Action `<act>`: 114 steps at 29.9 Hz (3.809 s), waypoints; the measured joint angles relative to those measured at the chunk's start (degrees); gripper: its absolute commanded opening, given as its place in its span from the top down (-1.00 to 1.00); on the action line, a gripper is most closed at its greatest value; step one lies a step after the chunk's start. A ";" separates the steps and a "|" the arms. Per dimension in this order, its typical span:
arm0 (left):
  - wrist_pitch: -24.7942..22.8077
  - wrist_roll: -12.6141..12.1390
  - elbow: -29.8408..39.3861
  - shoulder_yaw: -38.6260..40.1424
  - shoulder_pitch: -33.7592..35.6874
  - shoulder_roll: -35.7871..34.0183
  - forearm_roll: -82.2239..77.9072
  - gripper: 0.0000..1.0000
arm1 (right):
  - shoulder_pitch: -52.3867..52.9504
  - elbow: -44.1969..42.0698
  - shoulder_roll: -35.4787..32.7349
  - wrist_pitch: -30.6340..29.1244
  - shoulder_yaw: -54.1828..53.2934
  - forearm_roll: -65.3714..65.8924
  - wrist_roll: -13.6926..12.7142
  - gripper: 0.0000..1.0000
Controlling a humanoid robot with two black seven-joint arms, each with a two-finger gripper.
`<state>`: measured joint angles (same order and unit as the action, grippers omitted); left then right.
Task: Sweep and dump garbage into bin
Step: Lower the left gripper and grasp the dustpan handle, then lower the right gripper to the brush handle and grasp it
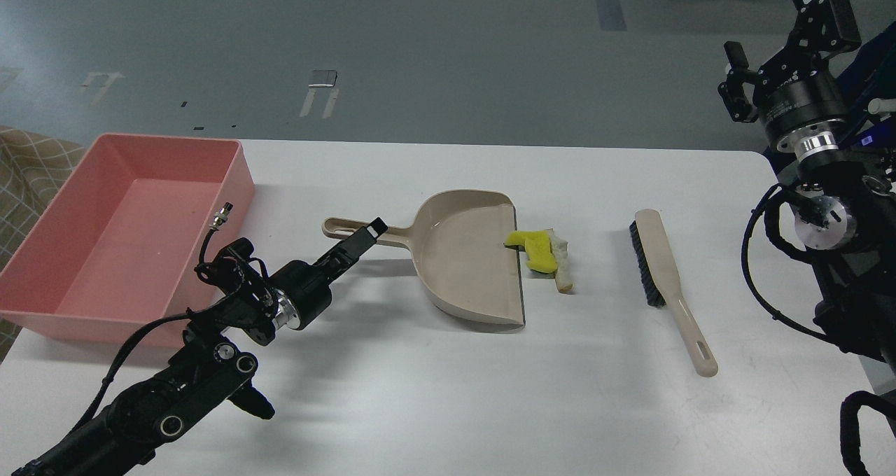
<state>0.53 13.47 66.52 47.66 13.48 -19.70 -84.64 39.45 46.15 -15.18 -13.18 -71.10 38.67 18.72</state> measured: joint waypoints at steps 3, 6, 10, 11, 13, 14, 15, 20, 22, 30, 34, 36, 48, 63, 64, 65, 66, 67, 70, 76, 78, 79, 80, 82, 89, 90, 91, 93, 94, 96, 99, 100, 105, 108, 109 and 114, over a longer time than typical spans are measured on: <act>0.00 0.00 -0.69 0.02 0.31 0.27 0.07 -0.95 | 0.00 -0.01 0.00 0.00 0.00 0.00 0.00 -1.00; 0.00 0.01 -1.16 0.05 0.50 0.46 0.09 -0.95 | 0.01 -0.08 0.00 0.00 0.00 0.00 0.00 -1.00; 0.00 0.05 -2.25 0.06 1.23 1.11 0.20 -0.95 | 0.17 -0.09 0.00 0.00 0.00 0.00 0.00 -1.00; 0.00 0.05 -2.58 0.06 1.45 1.20 0.26 -0.94 | 0.17 -0.09 0.00 0.00 0.00 0.00 0.00 -1.00; 0.00 0.05 -3.12 0.06 1.90 1.30 0.32 -0.92 | 0.18 -0.10 0.00 0.00 0.00 0.00 0.00 -1.00; 0.00 0.05 -3.32 0.05 2.11 1.36 0.37 -0.91 | 0.19 -0.10 0.00 0.00 0.00 0.00 0.00 -1.00; 0.00 0.05 -3.46 0.03 2.29 1.43 0.40 -0.90 | 0.24 -0.10 0.00 0.00 0.00 0.00 0.00 -1.00; -0.05 0.07 -3.67 -0.03 2.49 1.50 0.44 -0.65 | 0.35 -0.10 -0.01 0.19 0.00 0.00 0.00 -1.00; -0.08 0.07 -3.68 -0.03 2.49 1.56 0.44 -0.52 | 0.33 -0.09 -0.01 0.62 0.02 0.00 0.00 -1.00; -0.09 -1.83 -3.68 0.03 2.38 1.75 1.14 0.11 | -0.05 0.06 -0.01 0.88 0.18 0.00 0.00 -1.00; -0.09 -2.13 -3.63 0.05 2.16 1.77 1.36 0.70 | -0.05 0.08 -0.01 0.88 0.18 0.00 0.00 -1.00; -0.17 -2.19 -3.30 0.06 1.96 1.77 1.39 1.00 | -0.03 0.08 -0.01 0.88 0.18 0.00 0.00 -1.00; -0.27 -2.33 -2.34 0.14 2.67 1.88 2.76 1.00 | 0.04 0.09 -0.11 0.96 0.10 0.00 0.00 -1.00; 0.03 -2.65 0.20 0.15 3.61 1.35 6.20 1.00 | 0.27 0.56 -3.02 0.94 2.04 -0.01 -1.88 -1.00; 0.03 -2.66 0.22 0.15 3.61 1.35 6.20 1.00 | 0.39 1.31 -4.38 0.91 3.64 0.00 -2.30 -1.00; 0.03 -2.66 0.24 0.15 3.61 1.35 6.20 1.00 | 0.50 2.09 -5.58 0.88 5.11 0.01 -2.54 -1.00; 0.03 -2.65 0.27 0.15 3.63 1.38 6.20 1.00 | 0.55 3.53 -7.45 0.84 7.36 0.16 -2.74 -1.00; 0.03 -2.65 0.27 0.15 3.65 1.39 6.20 1.00 | 0.62 5.23 -9.55 0.79 9.66 0.33 -2.87 -1.00; 0.02 -2.65 0.29 0.11 3.66 1.41 6.20 1.00 | 0.70 11.30 -16.83 0.76 16.08 0.81 -3.02 -1.00; -0.02 -2.56 0.29 0.12 3.67 1.37 6.24 1.00 | 0.13 25.10 -34.42 0.69 27.93 3.19 -4.44 -1.00; -0.03 -2.55 0.30 0.13 3.67 1.37 6.24 1.00 | 0.05 29.31 -39.60 0.68 31.84 4.40 -4.61 -1.00; -0.03 -2.55 0.30 0.13 3.67 1.39 6.24 1.00 | 0.02 31.53 -42.32 0.68 33.97 5.12 -4.64 -1.00; -0.02 -2.55 0.29 0.13 3.67 1.46 6.24 1.00 | -0.01 33.64 -44.94 0.68 35.89 5.90 -4.65 -1.00; -0.02 -2.55 0.29 0.16 3.67 1.66 6.24 1.00 | -0.14 37.98 -50.72 0.68 40.08 8.19 -4.68 -1.00; -0.01 -2.55 0.28 0.16 3.67 2.17 6.24 1.00 | -0.58 43.49 -60.32 0.76 51.21 17.45 -4.69 -0.99; -0.01 -2.55 0.28 0.16 3.67 2.21 6.24 1.00 | -0.59 43.59 -60.59 0.88 52.21 18.57 -4.69 -0.99; -0.01 -2.55 0.28 0.16 3.67 2.25 6.24 1.00 | -0.60 43.64 -60.79 1.22 53.38 19.96 -4.69 -0.99; -0.01 -2.55 0.28 0.16 3.67 2.29 6.24 1.00 | -0.61 43.67 -60.86 2.19 55.31 22.48 -4.82 -0.99; -0.01 -2.55 0.28 0.16 3.67 2.29 6.24 1.00 | -0.61 43.68 -60.84 2.60 56.15 23.76 -5.10 -0.99; -0.01 -2.55 0.28 0.15 3.66 2.30 6.24 1.00 | -0.67 43.67 -60.36 3.05 57.23 25.45 -5.78 -0.99; -0.05 -2.54 0.28 0.15 3.66 2.30 6.24 1.00 | -1.11 43.58 -58.43 3.22 57.89 26.81 -7.20 -0.99; -0.07 -2.53 0.28 0.15 3.66 2.32 6.24 1.00 | -1.23 43.54 -57.54 3.23 57.95 26.98 -7.75 -0.99; -0.09 -2.50 0.65 0.15 3.68 2.39 6.31 1.00 | -1.55 43.33 -53.76 3.27 58.08 28.15 -10.31 -0.99; -0.09 -2.50 0.98 0.15 3.68 2.39 6.32 1.00 | -1.99 43.24 -51.37 3.34 58.10 29.69 -11.47 -0.99; -0.09 -2.50 1.05 0.15 3.68 2.39 6.32 1.00 | -2.07 43.21 -50.74 3.35 58.10 29.92 -11.79 -0.99; -0.09 -2.50 1.42 0.15 3.57 2.39 6.33 1.00 | -2.35 42.58 -48.21 3.35 58.15 30.63 -13.42 -0.98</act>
<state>0.44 10.97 67.94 47.81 17.05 -17.31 -78.31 37.11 88.73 -63.39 -9.83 -12.95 69.30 5.30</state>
